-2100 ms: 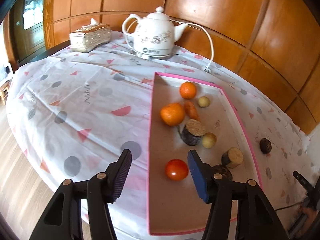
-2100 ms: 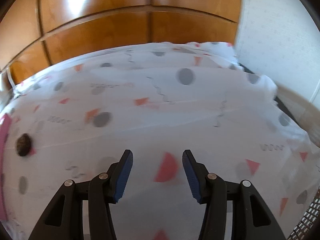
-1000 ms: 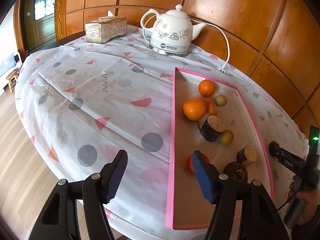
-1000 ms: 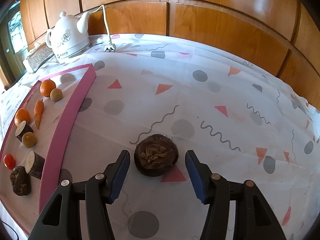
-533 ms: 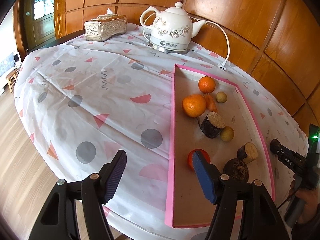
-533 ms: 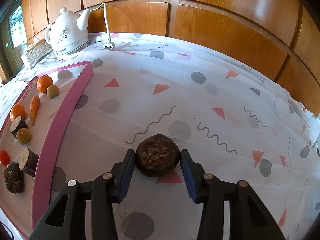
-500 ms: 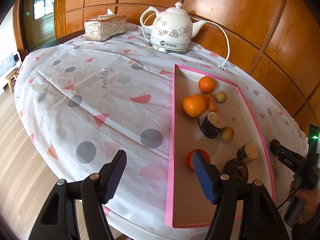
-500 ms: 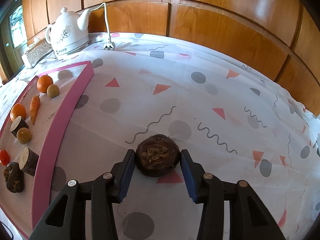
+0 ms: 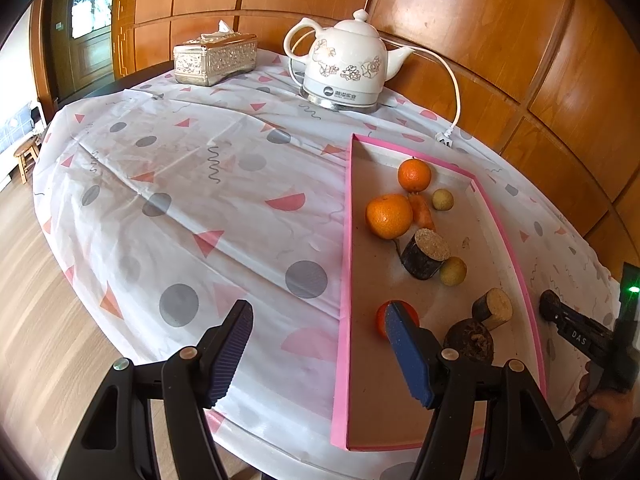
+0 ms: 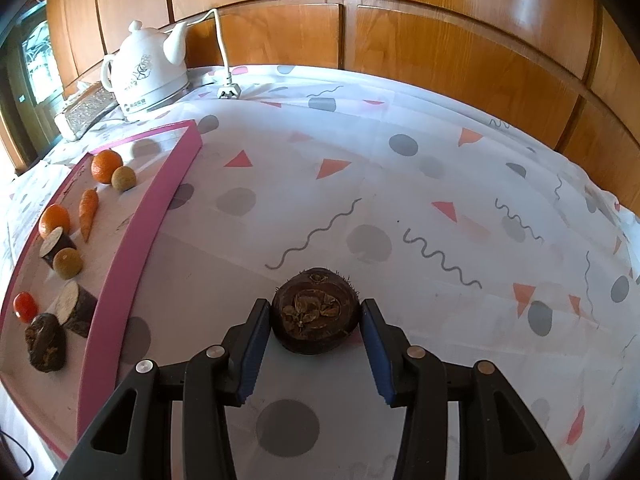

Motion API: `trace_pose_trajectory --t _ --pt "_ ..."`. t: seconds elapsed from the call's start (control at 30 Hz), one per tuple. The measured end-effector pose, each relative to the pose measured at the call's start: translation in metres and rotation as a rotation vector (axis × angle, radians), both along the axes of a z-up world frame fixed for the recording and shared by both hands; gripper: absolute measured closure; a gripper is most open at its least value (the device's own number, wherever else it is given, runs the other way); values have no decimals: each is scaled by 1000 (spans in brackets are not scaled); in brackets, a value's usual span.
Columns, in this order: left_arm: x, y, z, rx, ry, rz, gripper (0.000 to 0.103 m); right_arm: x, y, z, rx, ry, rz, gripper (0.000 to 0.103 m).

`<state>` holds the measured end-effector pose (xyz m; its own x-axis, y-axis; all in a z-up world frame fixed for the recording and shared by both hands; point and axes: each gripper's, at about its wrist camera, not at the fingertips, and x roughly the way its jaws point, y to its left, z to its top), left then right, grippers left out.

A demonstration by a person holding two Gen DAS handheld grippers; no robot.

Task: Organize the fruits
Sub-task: 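Carry the dark cake into the pink tray and open the right tool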

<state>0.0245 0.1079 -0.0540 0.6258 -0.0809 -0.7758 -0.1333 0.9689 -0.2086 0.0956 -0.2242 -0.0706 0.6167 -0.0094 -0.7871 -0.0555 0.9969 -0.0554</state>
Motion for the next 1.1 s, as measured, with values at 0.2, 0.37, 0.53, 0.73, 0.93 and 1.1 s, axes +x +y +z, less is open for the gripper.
trace_pose_trajectory --t 0.2,0.37,0.53,0.73,0.93,1.1 --pt "-2 2 3 2 -7 5 33 -8 1 -1 16 0 8 57" --pt "-4 2 5 6 -15 10 33 -12 2 1 33 4 13 57" --pt "-5 4 7 6 -18 20 32 -16 6 6 53 -3 31 57" --pt "-6 6 6 3 -18 27 31 -22 17 25 80 -40 63 57" --pt "-6 9 5 -2 -17 36 31 -22 44 43 92 -64 157 57" --pt "-5 13 2 -5 -10 48 31 -18 84 47 60 -67 279 57"
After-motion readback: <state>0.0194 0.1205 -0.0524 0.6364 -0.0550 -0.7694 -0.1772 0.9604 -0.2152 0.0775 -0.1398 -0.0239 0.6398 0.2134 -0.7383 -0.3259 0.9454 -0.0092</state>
